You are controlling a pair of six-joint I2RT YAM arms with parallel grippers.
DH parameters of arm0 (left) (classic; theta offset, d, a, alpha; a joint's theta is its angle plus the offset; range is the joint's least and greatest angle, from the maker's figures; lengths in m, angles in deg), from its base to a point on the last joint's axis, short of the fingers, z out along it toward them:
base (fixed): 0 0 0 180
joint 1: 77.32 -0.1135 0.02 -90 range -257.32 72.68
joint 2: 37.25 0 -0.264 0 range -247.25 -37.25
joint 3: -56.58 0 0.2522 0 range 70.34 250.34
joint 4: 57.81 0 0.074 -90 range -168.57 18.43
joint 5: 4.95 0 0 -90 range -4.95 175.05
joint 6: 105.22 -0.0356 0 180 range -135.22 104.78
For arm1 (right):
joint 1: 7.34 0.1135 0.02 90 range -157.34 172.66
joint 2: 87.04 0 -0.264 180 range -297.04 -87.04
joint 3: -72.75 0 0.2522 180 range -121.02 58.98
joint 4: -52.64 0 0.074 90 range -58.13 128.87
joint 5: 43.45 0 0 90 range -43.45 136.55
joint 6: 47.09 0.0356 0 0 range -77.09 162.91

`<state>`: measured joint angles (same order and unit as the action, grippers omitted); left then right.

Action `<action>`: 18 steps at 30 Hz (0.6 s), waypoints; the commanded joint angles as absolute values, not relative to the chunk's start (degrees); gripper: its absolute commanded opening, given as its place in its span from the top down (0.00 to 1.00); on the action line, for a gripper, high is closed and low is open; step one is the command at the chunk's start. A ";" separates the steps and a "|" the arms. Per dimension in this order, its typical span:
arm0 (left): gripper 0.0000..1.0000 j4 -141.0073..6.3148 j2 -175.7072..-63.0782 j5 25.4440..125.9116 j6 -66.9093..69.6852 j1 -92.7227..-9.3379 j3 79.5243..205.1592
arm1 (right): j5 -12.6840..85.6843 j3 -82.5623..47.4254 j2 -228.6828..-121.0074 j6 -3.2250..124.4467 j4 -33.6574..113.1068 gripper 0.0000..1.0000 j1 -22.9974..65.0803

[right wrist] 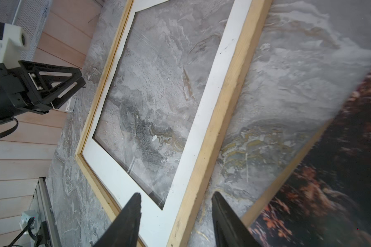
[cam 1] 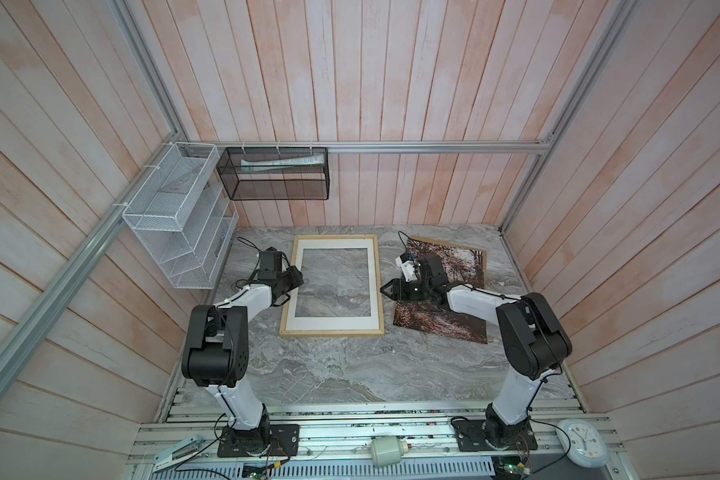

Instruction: Put the photo into the frame

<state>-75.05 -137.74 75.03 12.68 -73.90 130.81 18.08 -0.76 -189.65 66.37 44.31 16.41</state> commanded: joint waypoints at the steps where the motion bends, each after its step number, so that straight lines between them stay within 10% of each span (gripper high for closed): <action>1: 0.51 -77.34 -136.50 75.31 10.46 -71.24 134.05 | 20.59 2.79 -186.52 64.56 41.67 0.41 12.66; 18: 0.51 -79.18 -151.42 70.57 11.21 -50.34 152.87 | 38.46 12.52 -171.95 61.59 29.76 0.29 -8.75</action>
